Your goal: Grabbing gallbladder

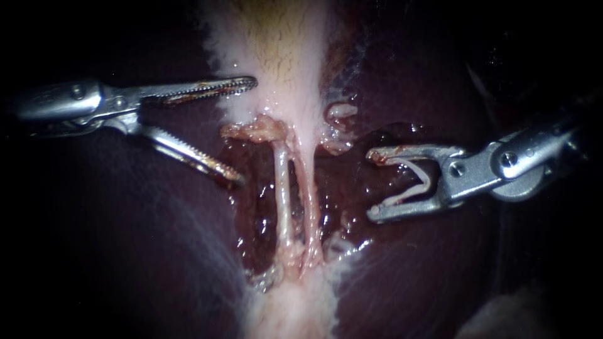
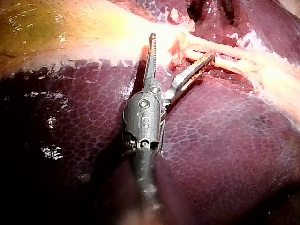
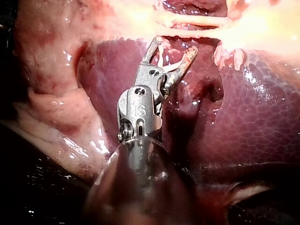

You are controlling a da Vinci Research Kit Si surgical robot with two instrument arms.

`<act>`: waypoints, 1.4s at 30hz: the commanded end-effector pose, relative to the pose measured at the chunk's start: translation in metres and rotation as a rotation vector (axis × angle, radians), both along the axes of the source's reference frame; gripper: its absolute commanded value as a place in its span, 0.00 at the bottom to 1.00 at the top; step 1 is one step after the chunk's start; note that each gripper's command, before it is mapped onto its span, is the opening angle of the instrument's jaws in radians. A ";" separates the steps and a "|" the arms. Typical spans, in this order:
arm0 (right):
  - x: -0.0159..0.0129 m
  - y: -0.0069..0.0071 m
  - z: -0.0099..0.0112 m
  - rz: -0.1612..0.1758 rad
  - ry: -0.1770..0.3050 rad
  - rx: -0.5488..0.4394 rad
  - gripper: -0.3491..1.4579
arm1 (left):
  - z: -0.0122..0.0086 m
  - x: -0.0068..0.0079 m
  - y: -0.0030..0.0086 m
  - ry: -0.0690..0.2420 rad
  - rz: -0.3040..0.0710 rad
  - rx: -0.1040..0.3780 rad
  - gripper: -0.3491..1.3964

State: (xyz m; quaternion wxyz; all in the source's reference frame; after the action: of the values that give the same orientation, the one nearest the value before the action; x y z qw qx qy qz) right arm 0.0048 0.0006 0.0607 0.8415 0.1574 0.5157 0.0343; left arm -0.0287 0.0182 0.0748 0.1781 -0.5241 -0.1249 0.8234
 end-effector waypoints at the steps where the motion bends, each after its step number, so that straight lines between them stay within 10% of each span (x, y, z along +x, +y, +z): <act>1: 0.0000 0.0000 0.0000 0.000 0.000 0.000 0.47 | 0.0003 0.0000 -0.0002 0.011 -0.001 -0.002 0.72; 27: 0.0001 0.0000 0.0001 0.001 -0.001 0.000 0.47 | -0.0006 0.0008 -0.0003 0.101 -0.076 -0.022 0.01; 42: 0.0000 0.0000 0.0001 0.001 -0.001 0.000 0.47 | -0.0078 0.0033 0.0001 0.115 -0.105 0.038 0.00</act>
State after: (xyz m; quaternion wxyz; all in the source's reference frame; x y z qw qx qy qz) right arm 0.0048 0.0006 0.0608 0.8416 0.1573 0.5156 0.0345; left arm -0.0252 0.0185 0.0660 0.2403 -0.4777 -0.1029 0.8387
